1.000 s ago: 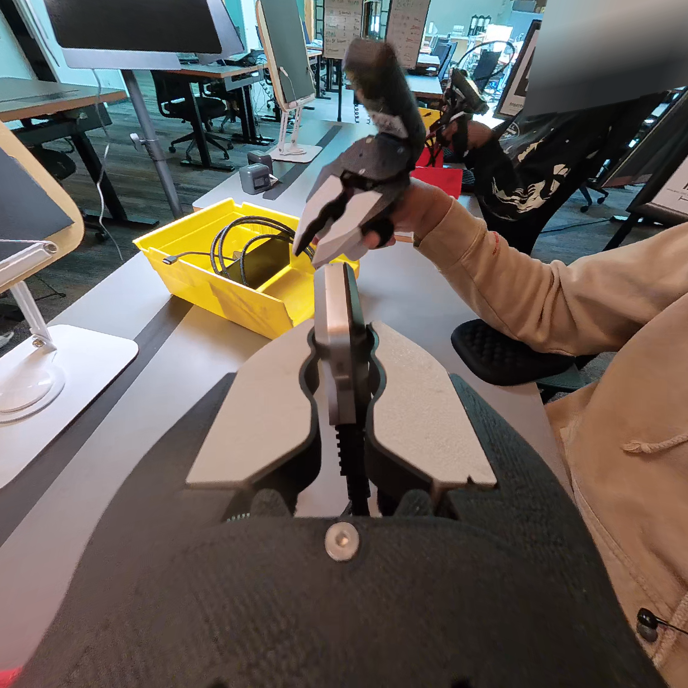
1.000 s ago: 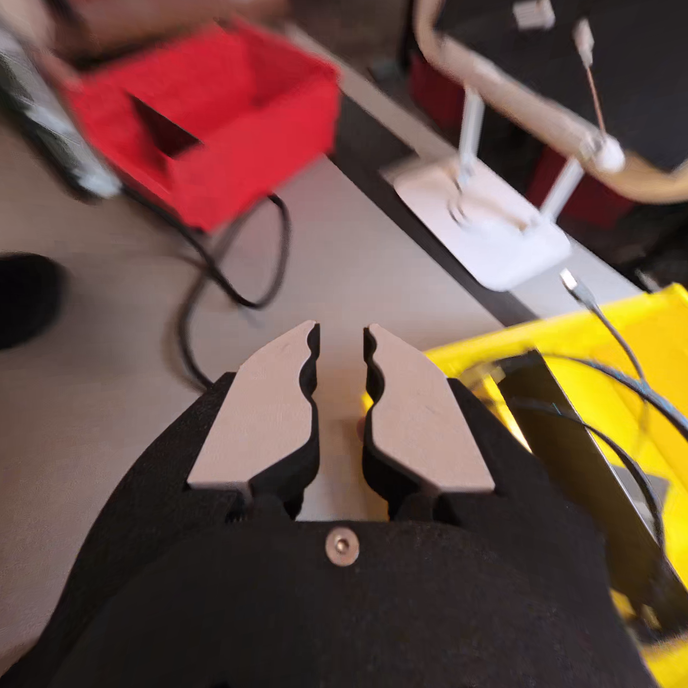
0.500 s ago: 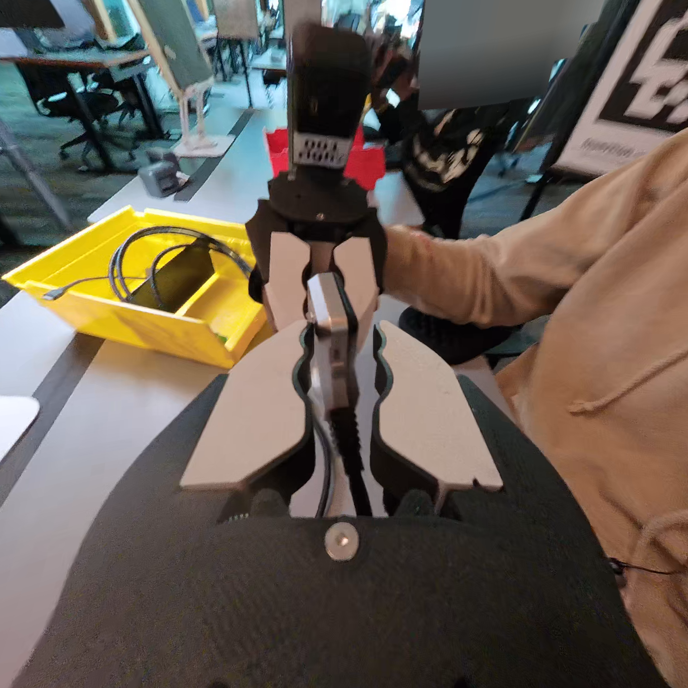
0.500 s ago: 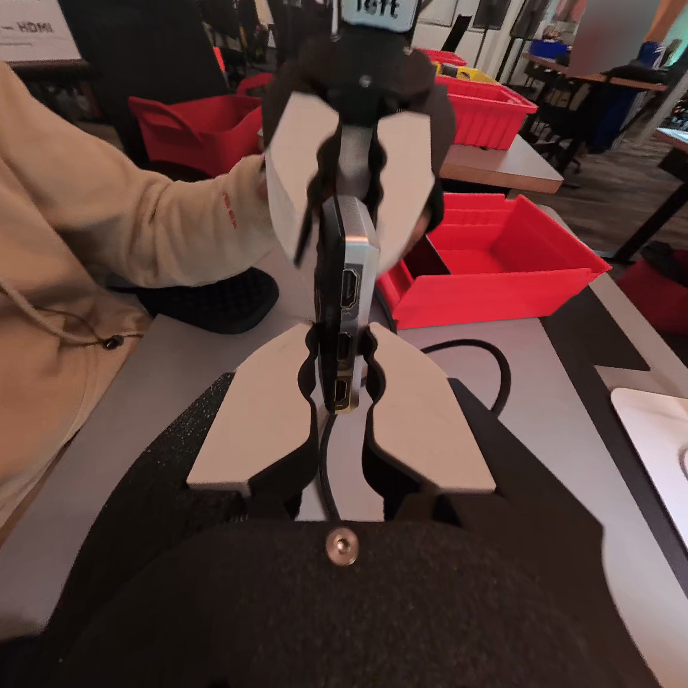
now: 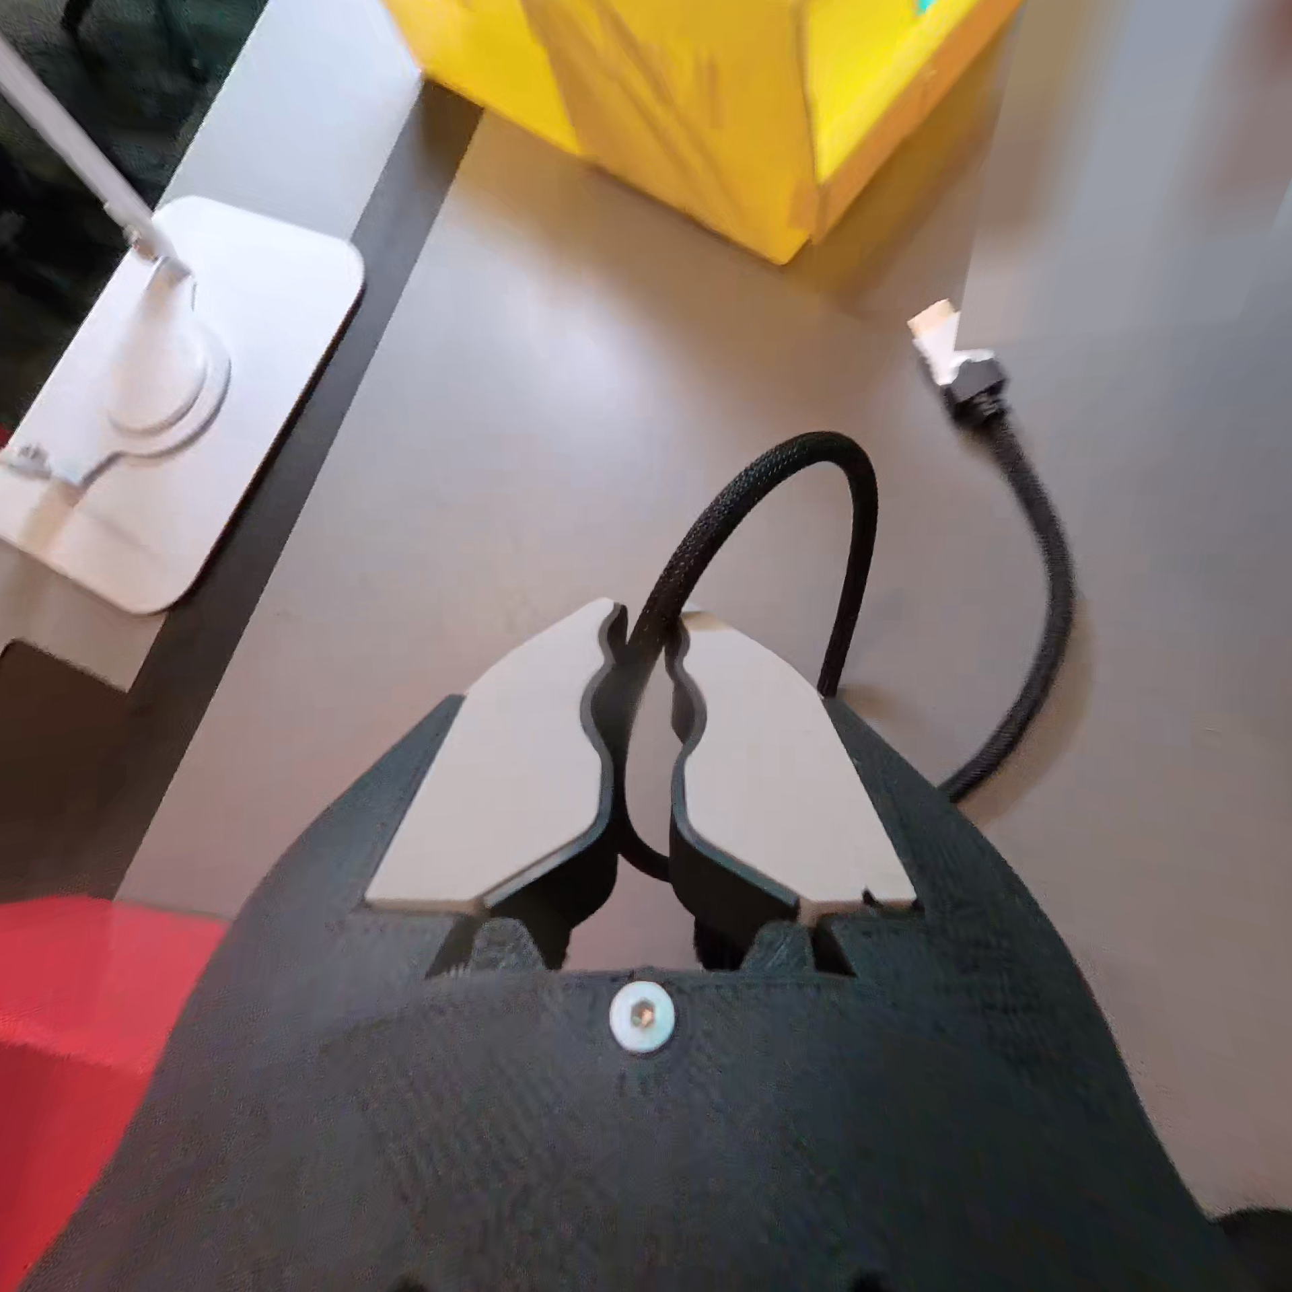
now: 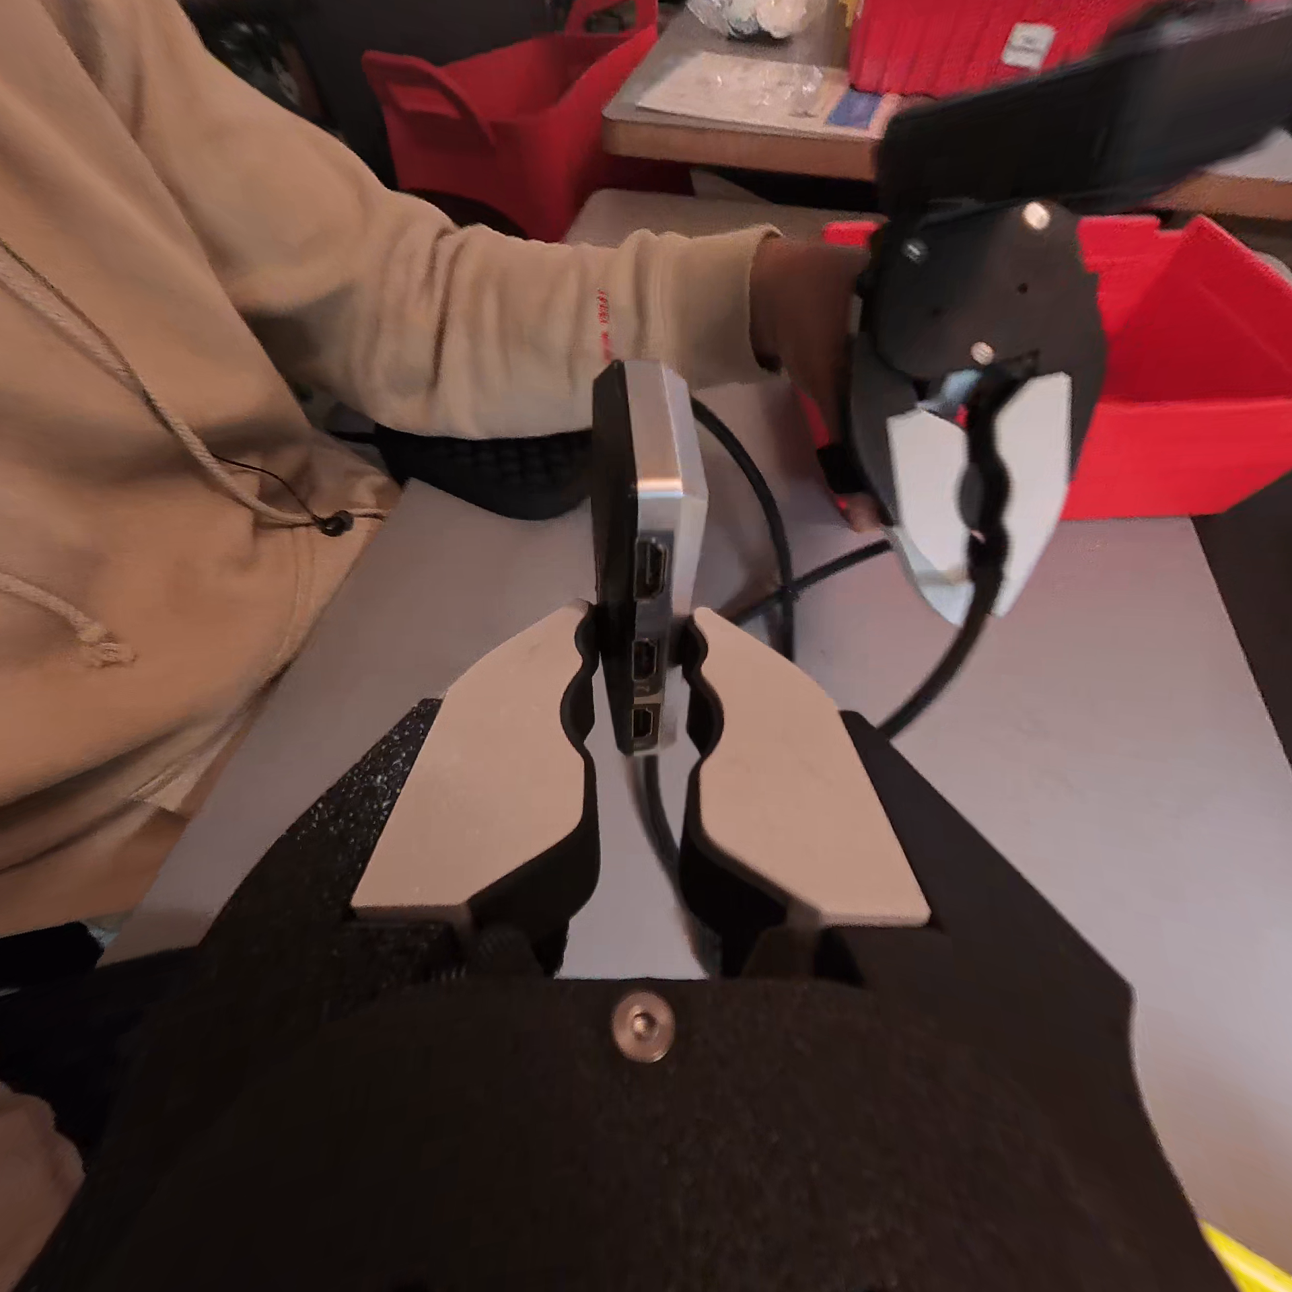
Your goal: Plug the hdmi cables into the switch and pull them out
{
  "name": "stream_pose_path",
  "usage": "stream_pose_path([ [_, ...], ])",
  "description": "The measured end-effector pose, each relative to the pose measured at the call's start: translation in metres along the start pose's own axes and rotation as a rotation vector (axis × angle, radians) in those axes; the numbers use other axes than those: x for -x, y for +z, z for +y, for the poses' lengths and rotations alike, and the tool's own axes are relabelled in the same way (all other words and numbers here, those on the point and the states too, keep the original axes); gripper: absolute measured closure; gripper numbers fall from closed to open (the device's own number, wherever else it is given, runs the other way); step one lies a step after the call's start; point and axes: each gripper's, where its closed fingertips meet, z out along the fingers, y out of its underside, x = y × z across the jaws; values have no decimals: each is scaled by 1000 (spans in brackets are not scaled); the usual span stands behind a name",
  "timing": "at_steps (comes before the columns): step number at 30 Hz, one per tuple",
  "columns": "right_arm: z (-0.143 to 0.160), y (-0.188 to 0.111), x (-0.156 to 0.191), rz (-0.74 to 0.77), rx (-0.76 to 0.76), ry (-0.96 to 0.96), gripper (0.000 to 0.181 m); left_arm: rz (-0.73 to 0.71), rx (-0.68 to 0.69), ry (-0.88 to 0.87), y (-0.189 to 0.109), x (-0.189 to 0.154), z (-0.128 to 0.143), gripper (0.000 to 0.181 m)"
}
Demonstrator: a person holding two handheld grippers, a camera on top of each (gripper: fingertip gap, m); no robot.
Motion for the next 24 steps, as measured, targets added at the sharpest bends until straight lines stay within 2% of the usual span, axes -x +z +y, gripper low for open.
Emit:
stream_pose_path([
  [3,18,-2,-28,123,47,37,159,72,-61,38,-12,-19,-17,171],
  [7,35,0,-45,179,66,68,158,137,-107,88,-29,-37,-31,175],
  [12,39,4,-55,243,69,46,154,218,-122,140,-32,-56,-34,180],
  [17,40,7,-63,313,78,-7,149,255,-61,157,-25,-64,-24,180],
  [21,47,15,-71,383,162,-60,142,326,-64,169,-22,-79,-26,179],
  [24,53,29,-65,346,200,-79,137,352,-13,200,-15,-90,-22,180],
])
